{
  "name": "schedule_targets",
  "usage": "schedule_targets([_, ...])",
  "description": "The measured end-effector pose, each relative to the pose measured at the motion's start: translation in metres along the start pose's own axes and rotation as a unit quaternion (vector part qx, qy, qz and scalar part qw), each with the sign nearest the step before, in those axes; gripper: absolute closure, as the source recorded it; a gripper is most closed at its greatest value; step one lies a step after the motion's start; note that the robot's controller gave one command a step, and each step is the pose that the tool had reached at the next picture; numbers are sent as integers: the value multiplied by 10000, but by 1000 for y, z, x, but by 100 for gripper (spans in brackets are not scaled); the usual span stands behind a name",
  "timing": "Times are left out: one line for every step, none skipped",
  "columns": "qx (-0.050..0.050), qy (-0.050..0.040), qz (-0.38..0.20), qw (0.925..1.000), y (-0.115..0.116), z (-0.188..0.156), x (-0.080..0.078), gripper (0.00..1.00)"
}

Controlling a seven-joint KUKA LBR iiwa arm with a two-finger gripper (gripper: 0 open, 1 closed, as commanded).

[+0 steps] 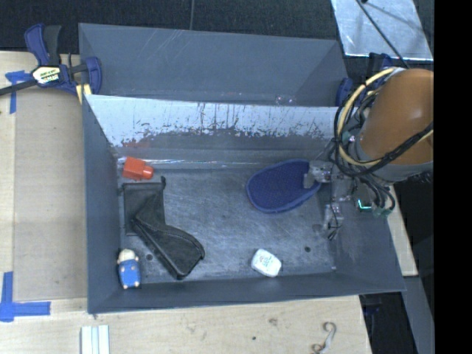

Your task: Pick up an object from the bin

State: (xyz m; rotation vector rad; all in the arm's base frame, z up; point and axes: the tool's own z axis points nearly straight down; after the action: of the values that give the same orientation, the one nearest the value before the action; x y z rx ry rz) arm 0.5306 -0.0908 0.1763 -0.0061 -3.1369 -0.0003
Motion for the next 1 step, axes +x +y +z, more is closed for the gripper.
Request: schedule_targets([3, -23, 1295, 9916, 34, 106, -82, 0])
